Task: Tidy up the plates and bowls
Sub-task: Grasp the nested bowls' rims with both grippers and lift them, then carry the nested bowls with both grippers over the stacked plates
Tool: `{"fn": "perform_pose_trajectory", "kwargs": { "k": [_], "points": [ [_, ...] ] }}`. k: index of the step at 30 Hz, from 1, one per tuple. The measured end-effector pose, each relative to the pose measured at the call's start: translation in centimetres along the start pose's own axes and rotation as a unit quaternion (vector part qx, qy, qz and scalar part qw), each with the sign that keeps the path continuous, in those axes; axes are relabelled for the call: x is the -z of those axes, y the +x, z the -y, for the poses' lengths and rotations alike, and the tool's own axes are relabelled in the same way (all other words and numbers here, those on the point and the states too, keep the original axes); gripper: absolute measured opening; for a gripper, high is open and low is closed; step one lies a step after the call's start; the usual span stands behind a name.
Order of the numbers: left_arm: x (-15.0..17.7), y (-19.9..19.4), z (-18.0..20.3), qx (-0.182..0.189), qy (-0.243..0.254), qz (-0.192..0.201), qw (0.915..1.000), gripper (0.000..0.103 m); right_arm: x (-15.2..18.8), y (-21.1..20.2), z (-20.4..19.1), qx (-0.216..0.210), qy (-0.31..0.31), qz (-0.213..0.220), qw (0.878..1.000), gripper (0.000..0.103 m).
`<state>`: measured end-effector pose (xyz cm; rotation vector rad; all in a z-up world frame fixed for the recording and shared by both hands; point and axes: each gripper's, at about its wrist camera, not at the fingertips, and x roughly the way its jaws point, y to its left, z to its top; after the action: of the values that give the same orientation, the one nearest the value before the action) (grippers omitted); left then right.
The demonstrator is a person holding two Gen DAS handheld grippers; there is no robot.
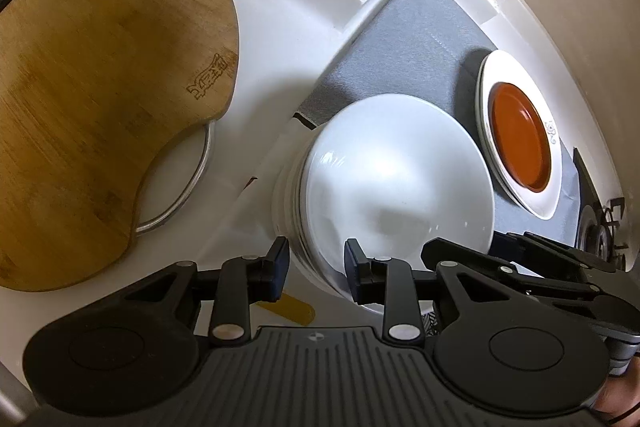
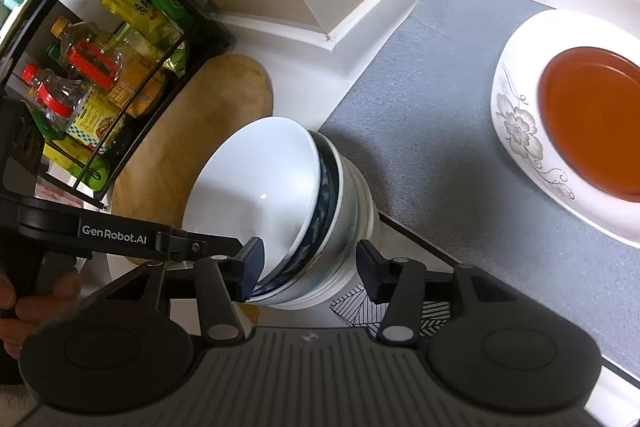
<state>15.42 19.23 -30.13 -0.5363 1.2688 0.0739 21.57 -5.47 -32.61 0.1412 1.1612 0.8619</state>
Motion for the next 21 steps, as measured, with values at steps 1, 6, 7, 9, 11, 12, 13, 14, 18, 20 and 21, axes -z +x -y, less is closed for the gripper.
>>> {"fn": "perform_pose_trajectory", "kwargs": {
  "k": [1, 6, 7, 9, 11, 12, 13, 14, 18, 20, 21],
  "points": [
    [0.0, 0.2, 0.0, -0.004, 0.001, -0.001, 1.0000, 0.037, 0.0, 0.1, 0.1, 0.000, -0.002, 0.001, 1.000, 0.059],
    [-0.5, 1.0, -1.1, 0.011, -0.031, -0.015, 0.9994, 0.047, 0.4, 0.8, 1.7, -0.012, 0.031, 0.002, 0.999, 0.067],
    [-0.6, 1.2, -1.4, 0.013, -0.037, -0.018, 0.9991, 0.050, 0.4, 0.8, 2.4, -0.026, 0.056, 0.005, 0.998, 0.067],
    [-0.8, 1.4, -1.8, 0.017, -0.045, -0.021, 0.9986, 0.054, 0.2, 0.4, 3.6, -0.047, 0.104, 0.018, 0.993, 0.067],
    [-1.1, 1.5, -2.2, 0.026, -0.053, -0.026, 0.9979, 0.054, 0.0, -0.2, 4.7, -0.067, 0.130, 0.036, 0.989, 0.067],
    [-1.3, 1.6, -2.4, 0.028, -0.057, -0.026, 0.9976, 0.053, -0.1, -0.3, 5.3, -0.075, 0.143, 0.039, 0.986, 0.067],
    [-1.4, 1.7, -2.7, 0.032, -0.063, -0.027, 0.9971, 0.052, -0.2, -0.2, 5.8, -0.079, 0.156, 0.039, 0.984, 0.067],
    [-1.6, 1.9, -3.0, 0.039, -0.069, -0.030, 0.9963, 0.052, -0.1, 0.1, 6.4, -0.081, 0.171, 0.036, 0.981, 0.067],
    [-1.8, 2.8, -4.4, 0.076, -0.093, -0.047, 0.9917, 0.054, 0.9, 1.7, 9.0, -0.127, 0.240, 0.027, 0.962, 0.079],
    [-1.8, 2.9, -4.7, 0.084, -0.097, -0.046, 0.9907, 0.054, 1.5, 2.0, 9.4, -0.134, 0.250, 0.026, 0.959, 0.083],
    [-1.7, 3.0, -4.9, 0.087, -0.099, -0.045, 0.9903, 0.055, 1.7, 2.2, 9.5, -0.137, 0.252, 0.026, 0.958, 0.083]
  ]
}}
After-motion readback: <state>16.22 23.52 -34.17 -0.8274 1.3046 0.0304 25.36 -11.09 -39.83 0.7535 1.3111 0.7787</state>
